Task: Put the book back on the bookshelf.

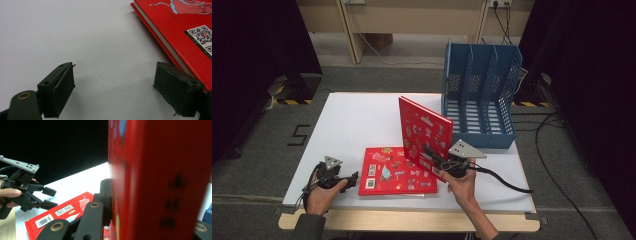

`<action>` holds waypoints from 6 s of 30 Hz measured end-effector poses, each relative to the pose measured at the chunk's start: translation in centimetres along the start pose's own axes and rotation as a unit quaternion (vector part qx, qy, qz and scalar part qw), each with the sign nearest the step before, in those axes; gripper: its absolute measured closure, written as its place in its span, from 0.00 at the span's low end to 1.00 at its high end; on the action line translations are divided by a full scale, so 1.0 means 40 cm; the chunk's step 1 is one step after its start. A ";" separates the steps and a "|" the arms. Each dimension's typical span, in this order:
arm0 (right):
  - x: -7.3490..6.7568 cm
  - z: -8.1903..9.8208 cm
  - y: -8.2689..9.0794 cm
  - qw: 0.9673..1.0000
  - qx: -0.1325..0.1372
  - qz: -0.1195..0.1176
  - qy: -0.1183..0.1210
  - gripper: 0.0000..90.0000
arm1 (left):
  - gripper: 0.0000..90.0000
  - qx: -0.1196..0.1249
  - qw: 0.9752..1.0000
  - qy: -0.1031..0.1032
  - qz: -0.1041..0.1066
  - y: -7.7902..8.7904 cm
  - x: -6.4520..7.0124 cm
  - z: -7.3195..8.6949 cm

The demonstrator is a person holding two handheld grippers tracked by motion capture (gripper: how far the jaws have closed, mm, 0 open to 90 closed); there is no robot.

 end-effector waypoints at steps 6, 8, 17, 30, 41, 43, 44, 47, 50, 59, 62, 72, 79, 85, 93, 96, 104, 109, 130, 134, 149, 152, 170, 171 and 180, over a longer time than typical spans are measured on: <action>0.006 -0.014 0.014 1.000 0.011 -0.005 -0.004 0.88 | 0.18 0.000 1.000 -0.001 0.000 0.000 0.000 0.000; 0.009 -0.017 0.018 1.000 0.012 0.000 -0.005 0.88 | 0.18 0.001 1.000 -0.001 0.000 0.000 0.000 -0.001; 0.025 -0.042 0.069 1.000 0.027 0.011 -0.009 0.88 | 0.18 0.001 1.000 -0.001 0.000 0.000 -0.003 0.000; 0.098 -0.114 0.210 0.995 0.079 0.054 -0.007 0.88 | 0.18 -0.003 1.000 -0.002 -0.006 -0.004 -0.010 0.004; 0.195 -0.162 0.325 0.986 0.113 0.121 -0.022 0.88 | 0.17 -0.004 1.000 0.004 -0.003 -0.006 -0.011 0.006; 0.218 -0.166 0.332 0.984 0.112 0.139 -0.028 0.88 | 0.17 -0.005 1.000 0.002 -0.004 -0.006 -0.011 0.006; 0.231 -0.167 0.332 0.982 0.113 0.145 -0.029 0.88 | 0.17 -0.005 1.000 0.002 -0.003 -0.006 -0.011 0.006; 0.279 -0.172 0.327 0.977 0.117 0.177 -0.034 0.88 | 0.17 -0.005 1.000 0.002 -0.005 -0.005 -0.011 0.006; 0.321 -0.178 0.317 0.971 0.127 0.195 -0.043 0.88 | 0.17 -0.006 1.000 0.003 -0.003 -0.005 -0.012 0.006; 0.426 -0.207 0.242 0.962 0.115 0.243 -0.056 0.88 | 0.17 -0.004 1.000 0.003 -0.003 -0.007 -0.010 0.005; 0.457 -0.223 0.207 0.959 0.107 0.258 -0.059 0.88 | 0.17 -0.005 1.000 0.003 -0.002 -0.006 -0.010 0.005; 0.545 -0.228 0.111 0.949 0.077 0.295 -0.078 0.88 | 0.17 -0.001 1.000 0.002 -0.002 -0.007 -0.006 0.005; 0.568 -0.222 0.057 0.949 0.045 0.306 -0.063 0.88 | 0.17 -0.002 1.000 0.003 0.001 -0.007 -0.006 0.005; 0.587 -0.205 0.022 0.947 0.034 0.310 -0.080 0.88 | 0.17 -0.002 1.000 0.003 0.003 -0.006 -0.003 0.007; 0.590 -0.186 -0.019 0.945 0.010 0.310 -0.100 0.86 | 0.17 -0.002 1.000 0.001 0.001 -0.006 -0.004 0.006; 0.589 -0.171 -0.030 0.943 0.000 0.312 -0.116 0.85 | 0.17 -0.001 1.000 0.002 0.002 -0.006 -0.003 0.006; 0.584 -0.167 -0.038 0.944 -0.025 0.303 -0.127 0.83 | 0.17 0.000 1.000 0.002 0.002 -0.006 -0.002 0.007; 0.573 -0.167 -0.026 0.945 -0.035 0.294 -0.137 0.79 | 0.17 0.000 1.000 0.002 0.002 -0.006 -0.002 0.007; 0.500 -0.148 0.058 0.963 -0.025 0.231 -0.140 0.69 | 0.17 -0.001 1.000 0.004 0.003 -0.007 -0.002 0.007; 0.481 -0.134 0.075 0.967 -0.030 0.215 -0.136 0.69 | 0.17 -0.002 1.000 0.004 0.003 -0.006 -0.002 0.007; 0.436 -0.082 0.108 0.973 -0.035 0.177 -0.147 0.73 | 0.17 -0.005 1.000 0.005 0.003 -0.006 -0.002 0.008; 0.440 -0.088 0.092 0.972 -0.035 0.183 -0.146 0.74 | 0.17 -0.005 1.000 0.003 0.002 -0.006 -0.002 0.008; 0.500 -0.131 -0.002 0.966 -0.059 0.215 -0.132 0.76 | 0.17 -0.001 1.000 0.005 0.002 -0.007 -0.002 0.007; 0.503 -0.132 -0.004 0.965 -0.058 0.219 -0.129 0.76 | 0.17 -0.002 1.000 0.003 0.002 -0.007 -0.002 0.007; 0.501 -0.138 -0.001 0.968 -0.055 0.210 -0.128 0.70 | 0.17 -0.001 1.000 0.005 0.003 -0.007 -0.002 0.007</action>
Point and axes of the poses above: each handheld gripper's, and its own axes: y roughly backward along the jaws, z roughly out of its underside, x roughly to its right, the point moved 7 cm from there along -y, roughly forward along the jaws, and after that the axes turned 6 degrees about -x, right-handed, at the moved point
